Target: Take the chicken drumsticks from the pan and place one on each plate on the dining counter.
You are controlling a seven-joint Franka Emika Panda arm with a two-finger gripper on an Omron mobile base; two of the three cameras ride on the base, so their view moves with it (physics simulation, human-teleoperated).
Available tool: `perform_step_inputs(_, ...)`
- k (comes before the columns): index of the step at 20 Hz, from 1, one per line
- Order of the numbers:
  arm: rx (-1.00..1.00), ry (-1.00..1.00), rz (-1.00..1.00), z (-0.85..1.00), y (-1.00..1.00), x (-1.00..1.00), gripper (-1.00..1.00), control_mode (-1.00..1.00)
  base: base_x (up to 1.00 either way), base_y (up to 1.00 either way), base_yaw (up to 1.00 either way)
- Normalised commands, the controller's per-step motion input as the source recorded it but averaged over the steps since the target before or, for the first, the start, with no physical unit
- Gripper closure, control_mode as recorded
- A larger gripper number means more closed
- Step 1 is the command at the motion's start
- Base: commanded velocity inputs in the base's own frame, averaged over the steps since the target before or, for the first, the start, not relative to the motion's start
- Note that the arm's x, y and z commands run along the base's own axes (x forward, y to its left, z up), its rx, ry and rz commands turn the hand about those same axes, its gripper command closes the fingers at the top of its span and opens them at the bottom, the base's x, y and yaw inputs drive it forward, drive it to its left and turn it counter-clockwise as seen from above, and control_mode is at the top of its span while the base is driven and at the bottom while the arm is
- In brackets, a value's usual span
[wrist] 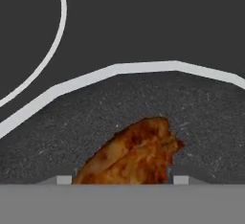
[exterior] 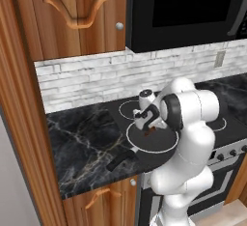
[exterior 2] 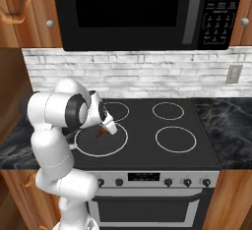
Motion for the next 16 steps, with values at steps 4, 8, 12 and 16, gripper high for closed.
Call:
perform_step_inputs(4, 0.03, -0.34, -0.24, -0.33, -0.14, -0.6, 1.0, -1.0, 0.0, 0.0, 0.0)
perform_step_inputs(8, 0.08, -0.48, -0.2, 0.02, -0.06, -0.53, 1.0, -1.0, 0.0, 0.0, 0.0)
perform_step_inputs(12, 0.24, -0.4, -0.12, 0.86, -0.49, -0.52, 1.0, -1.0, 0.0, 0.0, 0.0)
perform_step_inputs(16, 0.3, -0.02, 0.0, 1.0, -0.66, -0.46, 1.0, -1.0, 0.0, 0.0, 0.0)
